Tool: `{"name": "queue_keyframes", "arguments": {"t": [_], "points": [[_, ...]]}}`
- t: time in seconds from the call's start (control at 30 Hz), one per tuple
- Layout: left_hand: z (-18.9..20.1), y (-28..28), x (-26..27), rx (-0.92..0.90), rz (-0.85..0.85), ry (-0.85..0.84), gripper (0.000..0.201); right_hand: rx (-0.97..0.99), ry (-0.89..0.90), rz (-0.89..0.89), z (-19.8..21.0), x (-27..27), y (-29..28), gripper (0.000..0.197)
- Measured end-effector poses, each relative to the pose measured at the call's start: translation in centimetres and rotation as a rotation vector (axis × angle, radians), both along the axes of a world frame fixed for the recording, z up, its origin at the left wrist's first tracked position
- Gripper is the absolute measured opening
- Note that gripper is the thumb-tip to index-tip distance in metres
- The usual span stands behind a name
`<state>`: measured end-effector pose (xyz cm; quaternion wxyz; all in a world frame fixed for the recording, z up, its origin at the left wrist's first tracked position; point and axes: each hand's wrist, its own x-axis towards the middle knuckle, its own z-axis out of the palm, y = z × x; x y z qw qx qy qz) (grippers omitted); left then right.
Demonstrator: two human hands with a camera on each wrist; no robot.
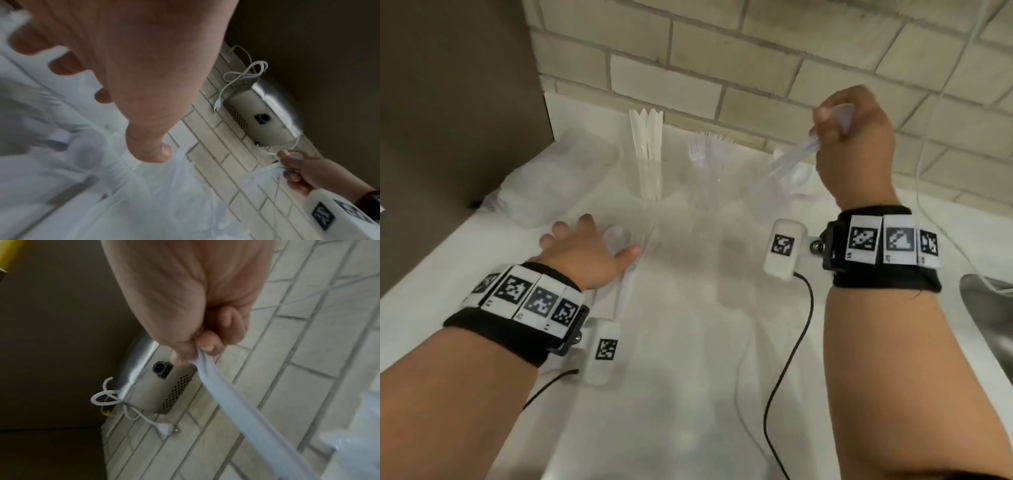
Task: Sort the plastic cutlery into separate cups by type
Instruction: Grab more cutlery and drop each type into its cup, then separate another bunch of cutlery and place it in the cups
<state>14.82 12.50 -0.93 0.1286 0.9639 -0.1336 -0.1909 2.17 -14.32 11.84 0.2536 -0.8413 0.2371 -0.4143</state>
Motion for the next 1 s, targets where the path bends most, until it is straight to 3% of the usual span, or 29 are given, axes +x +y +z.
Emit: {"name": "queue_keyframes", "arguments": {"t": [0.1, 0.23, 0.43, 0.57, 0.63, 0.73, 0.8, 0.9, 1.0], "points": [[-0.9, 0.7, -0.2, 0.075, 0.02, 0.104, 0.124, -0.111, -0.063, -0.125, 1.1, 0.9, -2.6, 0.021], [-1.6, 0.5, -0.5, 0.172, -0.086, 0.088, 0.141, -0.098, 0.097, -0.182, -1.0, 3.1, -5.3, 0.021], [-1.0, -0.8, -1.3, 0.124, -0.171, 0.061, 0.133, -0.007, 0.544, -0.26, -3.4, 4.6, -5.9, 0.029], [-0.4, -1.9, -2.3, 0.09, -0.207, 0.071, 0.121, 0.001, 0.607, -0.294, -2.4, 4.4, -5.4, 0.065], [-0.2, -2.3, -2.7, 0.056, -0.216, 0.081, 0.117, -0.073, 0.563, -0.313, -1.5, 4.1, -4.3, 0.068], [0.0, -2.9, -3.1, 0.003, -0.231, 0.102, 0.112, -0.173, 0.438, -0.247, -1.2, 3.7, -0.8, 0.053], [0.0, -3.4, -3.4, -0.034, -0.245, 0.118, 0.11, -0.171, 0.48, -0.131, -2.3, 3.9, 2.0, 0.04], [0.1, -4.0, -3.9, -0.127, -0.279, 0.158, 0.103, -0.095, 0.795, 0.065, -6.0, 4.4, 5.4, 0.034], [0.2, -3.7, -3.6, -0.235, -0.279, 0.193, 0.085, 0.149, 1.053, 0.174, -9.3, 4.1, 7.8, 0.032]]}}
